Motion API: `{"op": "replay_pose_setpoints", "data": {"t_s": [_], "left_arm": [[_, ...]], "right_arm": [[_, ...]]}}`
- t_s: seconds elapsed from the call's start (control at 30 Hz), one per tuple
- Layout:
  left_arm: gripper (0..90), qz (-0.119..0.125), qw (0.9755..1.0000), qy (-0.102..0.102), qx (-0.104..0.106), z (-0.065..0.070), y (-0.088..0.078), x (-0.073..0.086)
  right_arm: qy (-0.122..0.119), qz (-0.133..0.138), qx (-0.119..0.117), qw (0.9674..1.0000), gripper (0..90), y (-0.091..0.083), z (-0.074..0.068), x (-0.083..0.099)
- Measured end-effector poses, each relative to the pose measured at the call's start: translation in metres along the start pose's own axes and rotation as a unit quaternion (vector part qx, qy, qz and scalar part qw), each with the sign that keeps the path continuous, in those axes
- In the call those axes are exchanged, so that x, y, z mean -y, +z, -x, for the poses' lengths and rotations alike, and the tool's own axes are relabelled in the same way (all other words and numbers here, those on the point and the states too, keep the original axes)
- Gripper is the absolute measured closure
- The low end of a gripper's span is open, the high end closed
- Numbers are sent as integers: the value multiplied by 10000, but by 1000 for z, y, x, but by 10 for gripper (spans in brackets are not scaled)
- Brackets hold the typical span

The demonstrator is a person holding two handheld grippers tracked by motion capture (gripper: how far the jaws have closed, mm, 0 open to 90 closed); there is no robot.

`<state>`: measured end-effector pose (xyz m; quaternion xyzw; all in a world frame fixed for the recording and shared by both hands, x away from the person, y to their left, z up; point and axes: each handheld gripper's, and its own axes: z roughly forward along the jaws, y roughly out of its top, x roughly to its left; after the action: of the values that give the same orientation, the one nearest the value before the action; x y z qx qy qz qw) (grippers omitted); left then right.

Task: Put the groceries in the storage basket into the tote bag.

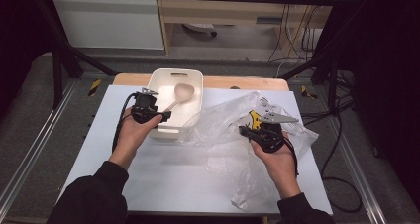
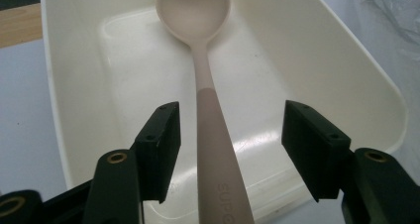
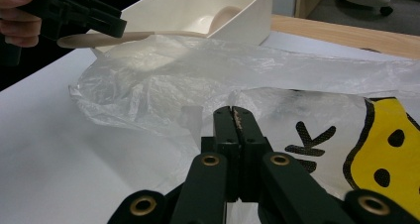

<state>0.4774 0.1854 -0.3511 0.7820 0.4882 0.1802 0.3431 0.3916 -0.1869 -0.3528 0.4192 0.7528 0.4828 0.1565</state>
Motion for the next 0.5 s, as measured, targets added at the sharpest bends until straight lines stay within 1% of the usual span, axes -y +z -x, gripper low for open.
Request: {"op": "replay_pose_setpoints", "data": {"t_s": [0.03,0.07,0.1,0.17,0.27,0.5], "left_arm": [[408,-2,10000,-10,-6,0,0,1],[442,8,10000,-34,-11,-1,1,2],[442,4,10000,-35,-24,-1,1,3],[481,-8,10000,-66,-17,-2,3,6],[511,-43,10000,-79,-31,-2,6,9],[561,-91,9999,-94,-25,-3,11,10]], "right_arm": [[-1,3,2,10000,900,0,0,0],[5,-3,5,10000,900,0,0,0],[5,-3,5,10000,900,0,0,0],[4,-6,0,10000,900,0,0,0],[-9,-14,-2,10000,900,0,-1,0],[9,-8,-2,10000,900,0,-1,0]]}}
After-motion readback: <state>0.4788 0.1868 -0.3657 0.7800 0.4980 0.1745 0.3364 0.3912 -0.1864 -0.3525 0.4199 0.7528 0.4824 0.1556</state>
